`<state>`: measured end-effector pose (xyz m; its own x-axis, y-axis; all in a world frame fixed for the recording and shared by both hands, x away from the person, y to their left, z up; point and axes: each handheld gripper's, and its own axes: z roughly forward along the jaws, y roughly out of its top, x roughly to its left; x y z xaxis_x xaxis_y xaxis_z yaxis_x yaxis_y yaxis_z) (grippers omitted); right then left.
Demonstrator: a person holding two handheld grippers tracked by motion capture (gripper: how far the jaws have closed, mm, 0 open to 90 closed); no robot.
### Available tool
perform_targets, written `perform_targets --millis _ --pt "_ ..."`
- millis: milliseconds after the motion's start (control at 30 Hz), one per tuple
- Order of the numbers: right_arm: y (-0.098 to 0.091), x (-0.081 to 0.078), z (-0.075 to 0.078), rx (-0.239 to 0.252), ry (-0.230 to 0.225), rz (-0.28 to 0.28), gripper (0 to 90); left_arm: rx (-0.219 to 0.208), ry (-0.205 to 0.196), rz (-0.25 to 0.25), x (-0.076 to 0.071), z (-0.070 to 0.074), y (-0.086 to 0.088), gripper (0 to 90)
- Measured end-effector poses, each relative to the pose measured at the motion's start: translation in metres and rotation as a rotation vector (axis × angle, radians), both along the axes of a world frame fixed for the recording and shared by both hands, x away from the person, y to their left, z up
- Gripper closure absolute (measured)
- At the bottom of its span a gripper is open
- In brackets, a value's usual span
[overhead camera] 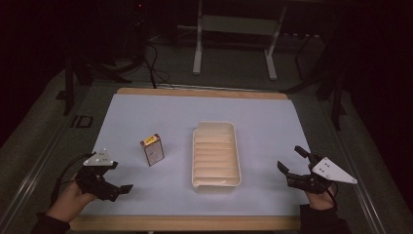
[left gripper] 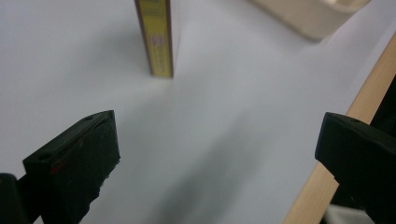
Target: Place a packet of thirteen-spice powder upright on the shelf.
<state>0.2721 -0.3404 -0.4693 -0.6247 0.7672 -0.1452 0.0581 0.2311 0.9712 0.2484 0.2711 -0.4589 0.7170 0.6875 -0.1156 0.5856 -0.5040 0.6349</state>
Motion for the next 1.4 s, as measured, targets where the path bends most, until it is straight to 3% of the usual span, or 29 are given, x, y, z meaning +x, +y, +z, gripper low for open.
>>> perform_targets --millis 133,167,200,267,367,500,767,867,967,1067,1200,1400 --pt "0.000 0.000 -0.001 -0.002 0.005 0.005 16.9 0.072 0.066 0.021 0.005 0.004 -0.002 0.1" --pt "0.001 0.000 -0.001 -0.004 0.007 0.007 16.9 0.072 0.066 0.021 0.005 0.004 -0.002 0.1" --pt "0.001 0.000 -0.001 -0.005 0.009 0.007 16.9 0.092 0.111 0.036 0.008 0.006 -0.001 0.1" --pt "0.001 0.000 -0.001 -0.007 0.009 0.009 16.9 0.094 0.141 0.038 0.009 0.008 0.000 0.1" --pt "0.002 -0.001 -0.001 -0.010 0.007 0.011 16.9 0.126 0.154 0.041 0.009 0.009 0.002 0.1" --pt "0.002 -0.001 -0.001 -0.014 0.012 0.015 16.9 0.182 0.201 0.049 0.010 0.010 0.003 0.1" --pt "0.005 -0.002 -0.001 -0.030 0.004 0.018 16.9 0.279 0.322 0.007 0.009 0.009 0.000 0.0" --pt "0.006 -0.002 -0.001 -0.035 0.011 0.021 16.9 0.314 0.329 -0.011 0.008 0.011 -0.002 0.0" --pt "0.006 -0.002 -0.001 -0.038 0.003 0.023 16.9 0.314 0.326 -0.040 0.007 0.015 -0.003 0.0" --pt "0.006 -0.003 0.000 -0.042 -0.001 0.019 16.9 0.309 0.341 -0.022 0.011 0.018 -0.003 0.0" --pt "0.007 -0.003 0.000 -0.051 -0.003 0.018 16.8 0.335 0.371 0.023 0.018 0.021 -0.001 0.1" --pt "0.007 -0.003 0.000 -0.052 -0.001 0.019 16.9 0.333 0.428 0.014 0.025 0.024 -0.007 0.1"
